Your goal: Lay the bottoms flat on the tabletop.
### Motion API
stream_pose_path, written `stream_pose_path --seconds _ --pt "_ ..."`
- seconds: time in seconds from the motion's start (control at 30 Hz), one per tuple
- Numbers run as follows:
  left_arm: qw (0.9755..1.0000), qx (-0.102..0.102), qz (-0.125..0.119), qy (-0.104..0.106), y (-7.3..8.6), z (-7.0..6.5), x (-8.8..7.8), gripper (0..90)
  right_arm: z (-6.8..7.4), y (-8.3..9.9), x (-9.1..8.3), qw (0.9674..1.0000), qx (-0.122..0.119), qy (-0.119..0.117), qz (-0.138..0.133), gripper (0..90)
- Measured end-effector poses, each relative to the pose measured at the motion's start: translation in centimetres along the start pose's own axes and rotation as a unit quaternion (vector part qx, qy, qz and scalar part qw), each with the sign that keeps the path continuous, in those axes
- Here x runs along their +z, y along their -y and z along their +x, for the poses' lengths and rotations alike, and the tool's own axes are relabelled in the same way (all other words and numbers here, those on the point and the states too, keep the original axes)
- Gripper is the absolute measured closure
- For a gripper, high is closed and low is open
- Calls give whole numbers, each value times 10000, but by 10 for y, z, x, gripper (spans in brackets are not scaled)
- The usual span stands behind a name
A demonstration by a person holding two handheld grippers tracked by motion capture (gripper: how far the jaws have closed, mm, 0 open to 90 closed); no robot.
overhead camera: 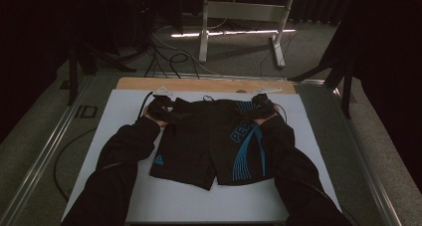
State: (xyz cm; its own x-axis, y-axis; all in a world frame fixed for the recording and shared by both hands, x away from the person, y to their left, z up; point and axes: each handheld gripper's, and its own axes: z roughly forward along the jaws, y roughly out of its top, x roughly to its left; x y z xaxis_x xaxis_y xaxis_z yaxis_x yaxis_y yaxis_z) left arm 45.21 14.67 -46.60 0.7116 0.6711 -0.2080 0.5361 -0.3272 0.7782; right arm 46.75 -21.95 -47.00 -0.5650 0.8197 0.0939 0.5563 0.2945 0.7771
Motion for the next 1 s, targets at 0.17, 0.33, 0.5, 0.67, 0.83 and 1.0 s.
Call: stream_pose_path --seconds 0.17,0.33,0.5,0.67,0.83,1.0 --pt "10000 14 -49 64 5 -4 -9 1 6 4 -7 9999 -150 -55 -12 87" --pt "9999 62 -11 125 11 -9 -16 1 9 9 -13 9997 -230 -79 0 87" --pt "9998 102 5 197 19 -14 -23 1 14 17 -20 9995 -267 -182 27 86" --pt "9995 189 29 263 26 -21 -30 1 23 26 -26 9984 -428 -353 81 83" --pt "9992 215 65 322 35 -26 -38 1 34 33 -32 9971 -540 -525 70 83" --pt "9989 242 83 380 45 -32 -45 1 41 41 -39 9961 -623 -619 59 83"
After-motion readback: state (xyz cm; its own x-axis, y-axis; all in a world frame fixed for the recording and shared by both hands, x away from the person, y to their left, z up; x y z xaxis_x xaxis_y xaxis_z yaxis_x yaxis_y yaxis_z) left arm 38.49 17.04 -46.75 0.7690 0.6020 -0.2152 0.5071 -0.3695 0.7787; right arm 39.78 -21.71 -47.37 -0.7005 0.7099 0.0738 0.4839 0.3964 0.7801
